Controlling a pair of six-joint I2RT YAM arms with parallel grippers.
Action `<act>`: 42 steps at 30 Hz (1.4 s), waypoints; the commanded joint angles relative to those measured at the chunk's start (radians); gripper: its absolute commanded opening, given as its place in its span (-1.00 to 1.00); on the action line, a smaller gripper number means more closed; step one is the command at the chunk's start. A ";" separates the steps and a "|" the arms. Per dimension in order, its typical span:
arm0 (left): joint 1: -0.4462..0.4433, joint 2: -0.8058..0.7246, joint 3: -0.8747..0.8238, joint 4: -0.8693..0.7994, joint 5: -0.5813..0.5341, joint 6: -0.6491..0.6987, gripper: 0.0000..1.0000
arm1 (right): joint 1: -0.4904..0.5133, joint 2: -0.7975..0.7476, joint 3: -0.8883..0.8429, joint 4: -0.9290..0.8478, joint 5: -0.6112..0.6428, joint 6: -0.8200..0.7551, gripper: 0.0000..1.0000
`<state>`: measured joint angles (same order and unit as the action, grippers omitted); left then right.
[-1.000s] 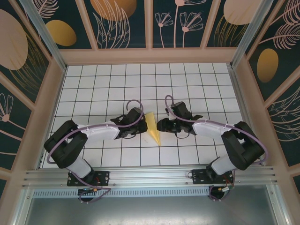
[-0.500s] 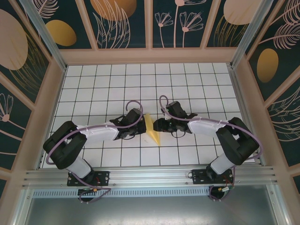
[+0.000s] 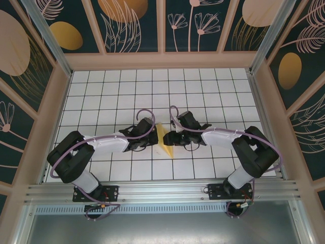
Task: Fold a paper plane with a square sheet of paper (pick it up from the middle)
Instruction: Move a paper plane to the center of the table.
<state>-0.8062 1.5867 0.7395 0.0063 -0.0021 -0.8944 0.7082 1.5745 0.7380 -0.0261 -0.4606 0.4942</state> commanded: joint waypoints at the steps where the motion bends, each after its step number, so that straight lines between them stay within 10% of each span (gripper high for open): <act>1: -0.001 0.016 0.006 -0.005 -0.012 0.018 -0.87 | 0.018 0.005 0.036 -0.001 -0.016 -0.029 0.00; 36: -0.001 0.005 0.000 -0.006 -0.031 0.017 -0.83 | 0.128 0.131 0.188 -0.199 0.263 -0.010 -0.70; 42: -0.002 -0.090 -0.026 0.007 -0.037 0.010 -0.56 | 0.128 0.069 0.218 -0.241 0.331 0.022 -0.86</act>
<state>-0.8062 1.5703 0.7326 0.0078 -0.0135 -0.8894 0.8288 1.6863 0.9188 -0.2161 -0.1902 0.4950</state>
